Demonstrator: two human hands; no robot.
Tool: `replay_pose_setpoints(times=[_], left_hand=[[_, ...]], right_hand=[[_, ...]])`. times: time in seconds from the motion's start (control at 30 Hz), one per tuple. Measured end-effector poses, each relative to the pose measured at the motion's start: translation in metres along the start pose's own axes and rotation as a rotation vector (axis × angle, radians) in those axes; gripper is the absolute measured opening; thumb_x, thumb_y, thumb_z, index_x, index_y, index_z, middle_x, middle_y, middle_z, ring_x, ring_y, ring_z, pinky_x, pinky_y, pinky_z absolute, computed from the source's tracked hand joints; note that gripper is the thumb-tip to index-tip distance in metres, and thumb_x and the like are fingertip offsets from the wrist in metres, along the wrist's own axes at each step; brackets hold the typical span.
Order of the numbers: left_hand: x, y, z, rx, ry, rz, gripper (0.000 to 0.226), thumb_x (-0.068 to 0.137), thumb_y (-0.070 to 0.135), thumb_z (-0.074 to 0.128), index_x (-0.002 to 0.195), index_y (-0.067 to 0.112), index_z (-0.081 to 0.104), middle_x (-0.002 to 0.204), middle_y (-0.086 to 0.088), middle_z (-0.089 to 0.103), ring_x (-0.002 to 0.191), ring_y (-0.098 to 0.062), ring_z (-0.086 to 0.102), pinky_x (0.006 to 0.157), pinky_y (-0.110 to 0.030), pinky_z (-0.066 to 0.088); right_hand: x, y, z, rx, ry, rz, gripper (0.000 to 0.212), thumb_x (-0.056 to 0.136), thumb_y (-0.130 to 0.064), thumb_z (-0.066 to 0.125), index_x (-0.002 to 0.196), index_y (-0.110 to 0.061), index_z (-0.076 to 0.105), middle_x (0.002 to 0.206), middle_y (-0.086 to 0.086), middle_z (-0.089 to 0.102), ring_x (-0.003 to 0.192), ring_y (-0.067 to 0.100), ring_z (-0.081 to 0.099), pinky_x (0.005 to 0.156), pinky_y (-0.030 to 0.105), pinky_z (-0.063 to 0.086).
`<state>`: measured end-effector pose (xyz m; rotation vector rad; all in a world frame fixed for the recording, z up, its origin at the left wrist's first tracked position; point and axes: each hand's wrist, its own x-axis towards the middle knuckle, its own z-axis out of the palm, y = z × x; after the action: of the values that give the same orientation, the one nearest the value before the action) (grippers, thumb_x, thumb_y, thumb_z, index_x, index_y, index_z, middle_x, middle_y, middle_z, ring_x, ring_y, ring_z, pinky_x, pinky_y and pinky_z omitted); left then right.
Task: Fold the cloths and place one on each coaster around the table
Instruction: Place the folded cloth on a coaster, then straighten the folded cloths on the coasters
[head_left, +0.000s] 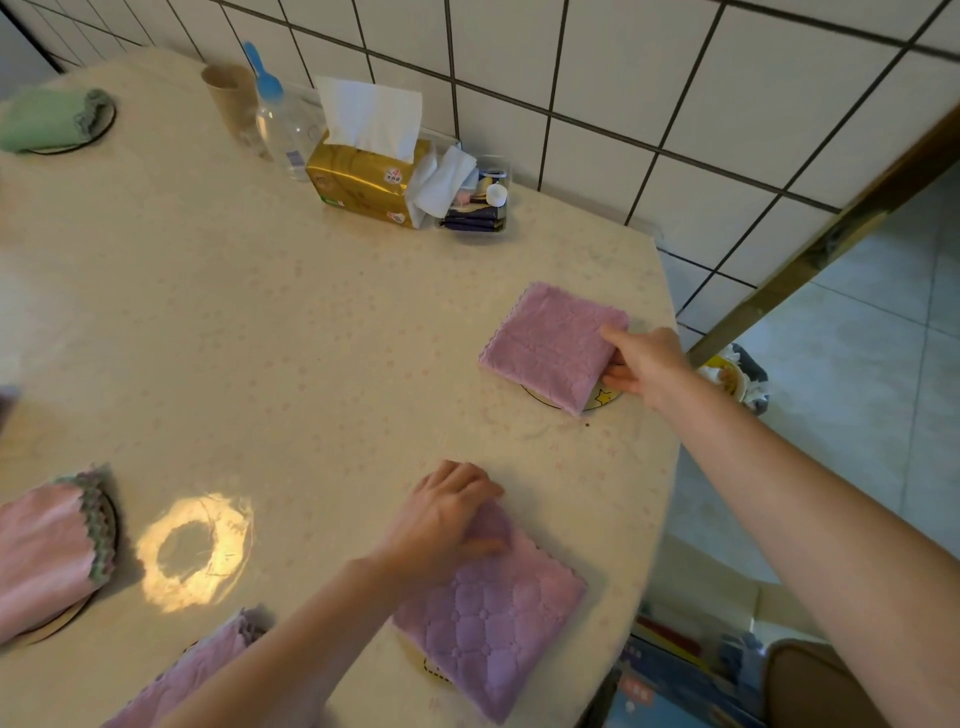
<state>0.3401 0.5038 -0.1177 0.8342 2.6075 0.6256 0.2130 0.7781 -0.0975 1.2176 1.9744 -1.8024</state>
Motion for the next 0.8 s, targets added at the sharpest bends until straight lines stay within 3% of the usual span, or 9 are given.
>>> replay_pose_setpoints(times=[0.13, 0.27, 0.37, 0.43, 0.53, 0.67, 0.8], left_hand=[[-0.016, -0.002, -0.003, -0.119, 0.093, -0.240, 0.040, 0.068, 0.036, 0.082, 0.097, 0.015, 0.064, 0.096, 0.002, 0.058, 0.086, -0.020, 0.052, 0.072, -0.024, 0.043], [-0.029, 0.014, 0.003, -0.276, 0.011, -0.546, 0.028, 0.073, 0.028, 0.077, 0.086, 0.019, 0.054, 0.089, 0.004, 0.053, 0.079, -0.016, 0.051, 0.060, -0.013, 0.036], [-0.022, 0.025, 0.003, -0.307, -0.008, -0.673, 0.027, 0.075, 0.025, 0.074, 0.086, 0.019, 0.050, 0.088, 0.003, 0.049, 0.078, -0.015, 0.048, 0.055, -0.016, 0.033], [-0.019, 0.029, 0.002, -0.308, -0.056, -0.717, 0.023, 0.075, 0.025, 0.071, 0.077, 0.018, 0.049, 0.077, 0.003, 0.049, 0.069, -0.014, 0.045, 0.050, -0.022, 0.031], [-0.021, 0.030, -0.002, -0.387, -0.125, -0.715, 0.036, 0.073, 0.025, 0.069, 0.058, 0.019, 0.036, 0.056, 0.006, 0.035, 0.051, -0.011, 0.030, 0.042, -0.022, 0.020], [-0.024, 0.012, -0.015, -0.588, -0.182, -0.683, 0.034, 0.059, 0.037, 0.071, 0.060, 0.018, 0.043, 0.058, 0.005, 0.038, 0.057, -0.013, 0.034, 0.051, -0.028, 0.024], [-0.028, -0.006, -0.018, -0.705, -0.182, -0.729, 0.034, 0.059, 0.029, 0.083, 0.058, 0.018, 0.050, 0.055, 0.005, 0.047, 0.055, -0.013, 0.042, 0.050, -0.025, 0.029]], right_hand=[[-0.001, 0.010, 0.004, -0.068, -0.042, 0.046, 0.040, 0.079, -0.021, 0.074, 0.110, -0.001, 0.059, 0.095, 0.016, 0.069, 0.073, 0.024, 0.068, 0.052, 0.030, 0.054], [-0.004, 0.015, 0.007, -0.073, -0.012, 0.010, 0.032, 0.079, -0.017, 0.074, 0.103, 0.000, 0.061, 0.092, 0.016, 0.068, 0.070, 0.023, 0.068, 0.050, 0.029, 0.052], [-0.006, 0.013, 0.011, -0.091, -0.001, -0.018, 0.024, 0.077, -0.017, 0.075, 0.095, -0.005, 0.062, 0.096, 0.016, 0.068, 0.076, 0.026, 0.068, 0.053, 0.030, 0.053], [-0.009, 0.012, 0.013, -0.101, -0.006, -0.046, 0.017, 0.078, -0.015, 0.074, 0.088, -0.009, 0.062, 0.097, 0.014, 0.068, 0.083, 0.027, 0.068, 0.058, 0.033, 0.056], [-0.013, 0.012, 0.016, -0.102, -0.028, -0.119, 0.007, 0.082, -0.013, 0.069, 0.080, -0.015, 0.062, 0.099, 0.013, 0.069, 0.088, 0.029, 0.067, 0.070, 0.042, 0.059], [-0.016, 0.016, 0.006, -0.038, -0.036, -0.140, 0.006, 0.087, -0.011, 0.064, 0.092, -0.013, 0.061, 0.099, 0.010, 0.067, 0.088, 0.027, 0.067, 0.065, 0.042, 0.059], [-0.012, 0.029, -0.005, 0.021, -0.034, -0.023, 0.008, 0.087, -0.010, 0.065, 0.082, -0.016, 0.061, 0.104, 0.014, 0.067, 0.091, 0.030, 0.067, 0.066, 0.042, 0.058]])
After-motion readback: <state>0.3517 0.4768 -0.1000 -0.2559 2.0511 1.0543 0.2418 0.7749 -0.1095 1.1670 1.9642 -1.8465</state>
